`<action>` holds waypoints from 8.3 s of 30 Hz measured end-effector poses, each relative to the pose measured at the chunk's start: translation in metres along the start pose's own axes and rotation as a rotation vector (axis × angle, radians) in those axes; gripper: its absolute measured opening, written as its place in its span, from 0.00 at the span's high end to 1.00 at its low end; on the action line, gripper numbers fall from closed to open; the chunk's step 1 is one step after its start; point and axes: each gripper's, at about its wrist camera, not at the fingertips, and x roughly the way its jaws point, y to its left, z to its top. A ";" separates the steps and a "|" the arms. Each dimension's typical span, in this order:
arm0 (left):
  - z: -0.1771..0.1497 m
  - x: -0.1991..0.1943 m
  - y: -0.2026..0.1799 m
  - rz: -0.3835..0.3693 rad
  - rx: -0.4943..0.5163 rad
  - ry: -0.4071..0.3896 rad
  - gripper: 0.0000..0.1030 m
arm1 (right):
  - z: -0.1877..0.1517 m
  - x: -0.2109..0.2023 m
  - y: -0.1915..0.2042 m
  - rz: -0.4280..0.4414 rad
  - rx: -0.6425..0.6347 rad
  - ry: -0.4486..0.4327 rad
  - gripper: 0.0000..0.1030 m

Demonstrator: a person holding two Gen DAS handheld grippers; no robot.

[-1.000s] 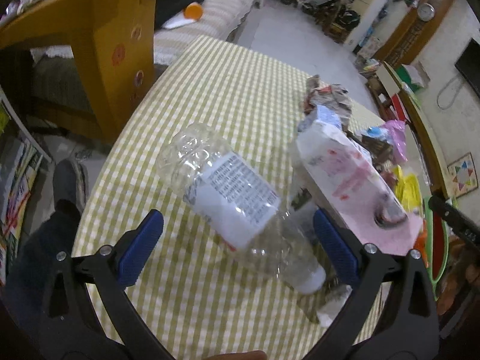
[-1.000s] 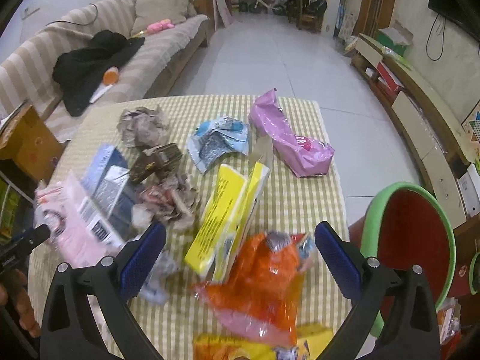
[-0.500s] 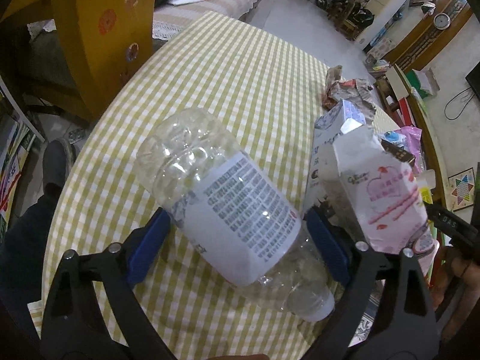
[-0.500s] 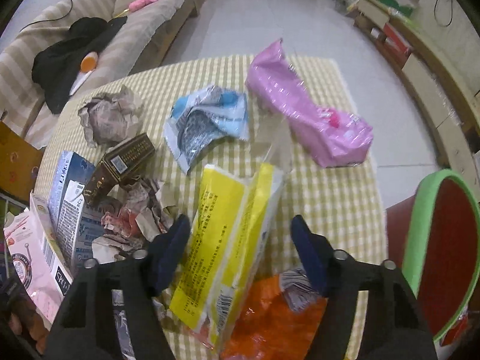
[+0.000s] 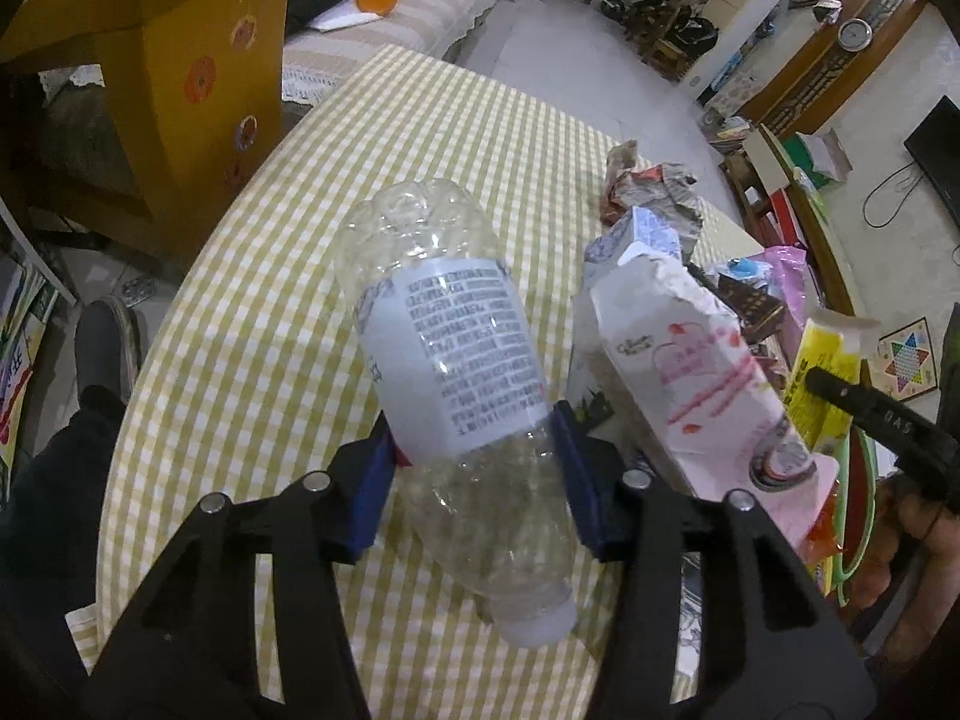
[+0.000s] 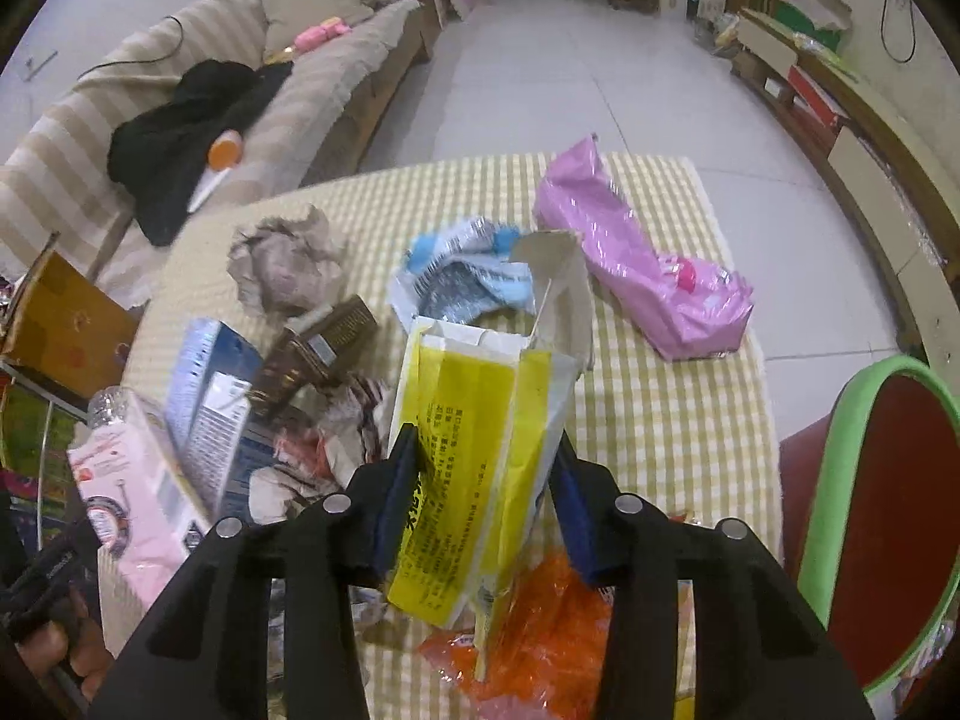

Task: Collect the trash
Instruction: 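Carry the bottle with the left gripper while the right gripper carries the yellow bag to the green bucket, then open the right gripper over the bucket while the left gripper releases the bottle into it, then grasp the pink milk carton with the left gripper while the right gripper grasps the orange snack bag, then carry the pink carton with the left gripper while the right gripper carries the orange bag over the bucket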

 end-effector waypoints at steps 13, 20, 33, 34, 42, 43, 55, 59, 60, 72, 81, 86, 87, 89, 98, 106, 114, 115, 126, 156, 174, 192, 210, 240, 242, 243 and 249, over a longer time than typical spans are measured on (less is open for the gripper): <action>-0.006 -0.059 -0.004 0.052 0.076 -0.093 0.53 | -0.003 -0.063 0.009 0.023 -0.003 -0.127 0.60; -0.006 -0.095 -0.020 0.044 0.129 -0.146 0.53 | -0.014 -0.097 0.009 0.061 0.006 -0.163 0.60; -0.007 -0.121 -0.095 -0.034 0.305 -0.170 0.53 | -0.034 -0.162 -0.014 0.057 0.010 -0.238 0.60; -0.007 -0.120 -0.105 -0.038 0.325 -0.170 0.53 | -0.036 -0.165 -0.020 0.055 0.015 -0.242 0.60; -0.016 -0.107 -0.179 -0.117 0.450 -0.148 0.53 | -0.046 -0.195 -0.081 -0.013 0.081 -0.295 0.60; -0.019 -0.105 -0.194 -0.135 0.472 -0.142 0.53 | -0.048 -0.199 -0.091 -0.023 0.098 -0.302 0.60; -0.055 -0.076 -0.318 -0.297 0.658 -0.056 0.53 | -0.079 -0.216 -0.193 -0.124 0.264 -0.330 0.60; -0.065 -0.066 -0.352 -0.350 0.700 -0.025 0.53 | -0.088 -0.220 -0.221 -0.145 0.319 -0.343 0.60; -0.067 -0.063 -0.361 -0.359 0.708 -0.018 0.53 | -0.088 -0.221 -0.226 -0.145 0.331 -0.345 0.60; -0.091 -0.034 -0.431 -0.420 0.785 0.030 0.53 | -0.088 -0.219 -0.262 -0.207 0.371 -0.361 0.60; -0.095 -0.016 -0.447 -0.396 0.801 0.040 0.53 | -0.081 -0.209 -0.269 -0.201 0.383 -0.344 0.60; -0.088 -0.014 -0.450 -0.382 0.780 0.028 0.28 | -0.075 -0.203 -0.268 -0.191 0.398 -0.335 0.51; -0.086 -0.015 -0.449 -0.381 0.772 0.021 0.19 | -0.074 -0.203 -0.266 -0.196 0.389 -0.339 0.40; -0.083 -0.017 -0.446 -0.382 0.762 0.011 0.13 | -0.072 -0.205 -0.263 -0.206 0.383 -0.354 0.30; -0.068 -0.032 -0.412 -0.336 0.722 -0.028 0.05 | -0.068 -0.206 -0.258 -0.195 0.361 -0.362 0.15; -0.050 -0.054 -0.360 -0.281 0.663 -0.056 0.05 | -0.063 -0.201 -0.224 -0.170 0.296 -0.359 0.10; -0.032 -0.076 -0.282 -0.198 0.565 -0.077 0.05 | -0.057 -0.176 -0.160 -0.096 0.185 -0.303 0.09; -0.031 -0.078 -0.273 -0.189 0.555 -0.078 0.05 | -0.057 -0.173 -0.153 -0.088 0.173 -0.296 0.09; -0.019 -0.087 -0.150 -0.077 0.366 -0.074 0.05 | -0.056 -0.131 -0.062 0.005 0.032 -0.201 0.09; 0.000 -0.007 -0.077 -0.117 -0.061 0.082 0.05 | -0.064 -0.022 -0.046 -0.030 -0.001 0.067 0.10; 0.002 0.001 -0.071 -0.102 -0.067 0.096 0.44 | -0.066 -0.007 -0.038 0.024 -0.027 0.112 0.40; 0.001 -0.074 -0.103 -0.071 0.152 -0.062 0.61 | -0.054 -0.063 -0.026 0.048 -0.059 -0.046 0.42; -0.003 -0.113 -0.157 -0.065 0.348 -0.134 0.61 | -0.062 -0.131 -0.036 0.079 -0.041 -0.177 0.42; -0.045 -0.055 -0.374 -0.356 0.625 -0.047 0.60 | -0.079 -0.217 -0.236 -0.132 0.370 -0.337 0.42; -0.049 -0.050 -0.386 -0.366 0.637 -0.039 0.60 | -0.082 -0.215 -0.251 -0.140 0.401 -0.327 0.42; -0.051 -0.047 -0.392 -0.374 0.644 -0.034 0.60 | -0.083 -0.213 -0.257 -0.143 0.419 -0.320 0.42; -0.063 -0.031 -0.417 -0.396 0.675 0.000 0.59 | -0.083 -0.207 -0.267 -0.161 0.429 -0.301 0.42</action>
